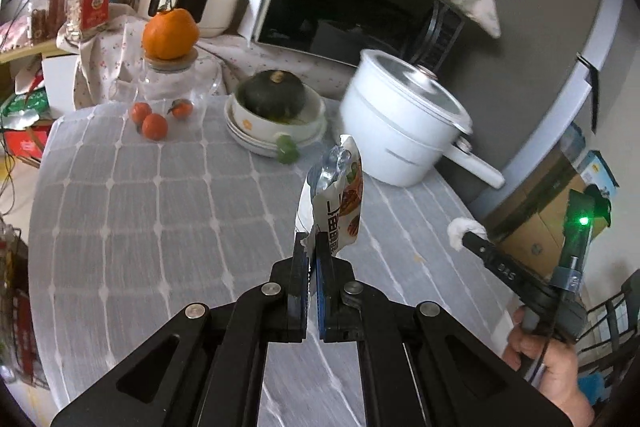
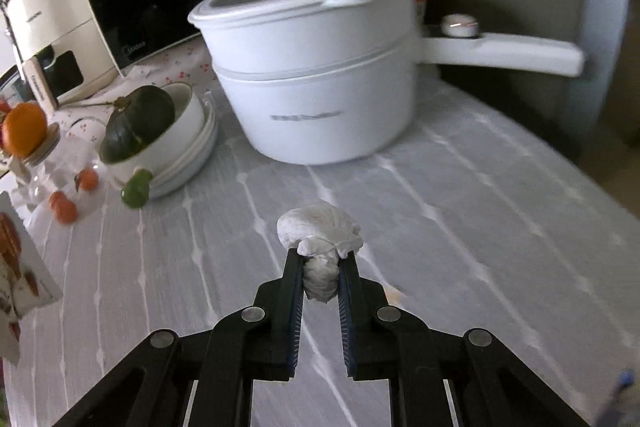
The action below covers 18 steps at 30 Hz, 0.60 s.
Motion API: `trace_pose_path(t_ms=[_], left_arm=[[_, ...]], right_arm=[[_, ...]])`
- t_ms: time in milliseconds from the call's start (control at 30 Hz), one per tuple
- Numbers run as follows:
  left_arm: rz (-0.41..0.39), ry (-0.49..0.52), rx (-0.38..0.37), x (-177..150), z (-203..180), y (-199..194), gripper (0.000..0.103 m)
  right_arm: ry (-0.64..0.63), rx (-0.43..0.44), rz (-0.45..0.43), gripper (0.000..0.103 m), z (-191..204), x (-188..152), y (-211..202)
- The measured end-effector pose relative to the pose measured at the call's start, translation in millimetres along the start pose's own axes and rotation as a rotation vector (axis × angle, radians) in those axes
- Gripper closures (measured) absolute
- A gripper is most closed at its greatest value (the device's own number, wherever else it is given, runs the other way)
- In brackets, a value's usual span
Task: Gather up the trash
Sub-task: 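Grasp the white tissue beside the pot with the right tool while the left tool holds the wrapper, then carry the wrapper and tissue over the white bin and open both tools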
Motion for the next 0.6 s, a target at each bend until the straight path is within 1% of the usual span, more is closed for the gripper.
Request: trace_pose_path(t_ms=[100, 233, 367, 467, 600], left_arm=[[0.001, 0.011, -0.015, -18.1, -21.1, -16.1, 0.101], [0.011, 0.033, -0.039, -43.7, -49.0, -28.3, 0.101], [0.044, 0.060, -0.074, -73.3, -81.4, -29.3, 0.101], [0.077, 0.075, -0.128, -94.0, -108.4, -24.6, 0.101], [0.135, 0.093, -0.231, -114.7, -152.6, -10.6, 0.101]], right_arm=[[-0.019, -0.008, -0.008, 0.089, -25.5, -11.2, -35.5], [-0.044, -0.019, -0.006, 0.089, -57.2, -28.9, -70.3], [-0.070, -0.039, 0.024, 0.089, -85.5, -51.4, -91.1], [-0.102, -0.047, 0.044, 0.089, -104.5, -64.0, -108.0], [-0.137, -0.042, 0.057, 0.089, -132.4, -81.7, -134.0]])
Point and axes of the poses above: each gripper's, at about its wrist camera, not at the fingertips, and y roughly the way its jaws point, z to its left, x to its top, the point moved 7 cm from there along y, roughly the way its jaws point, and after that the axes turned 8 degrees about y, right-handed, at the moved point
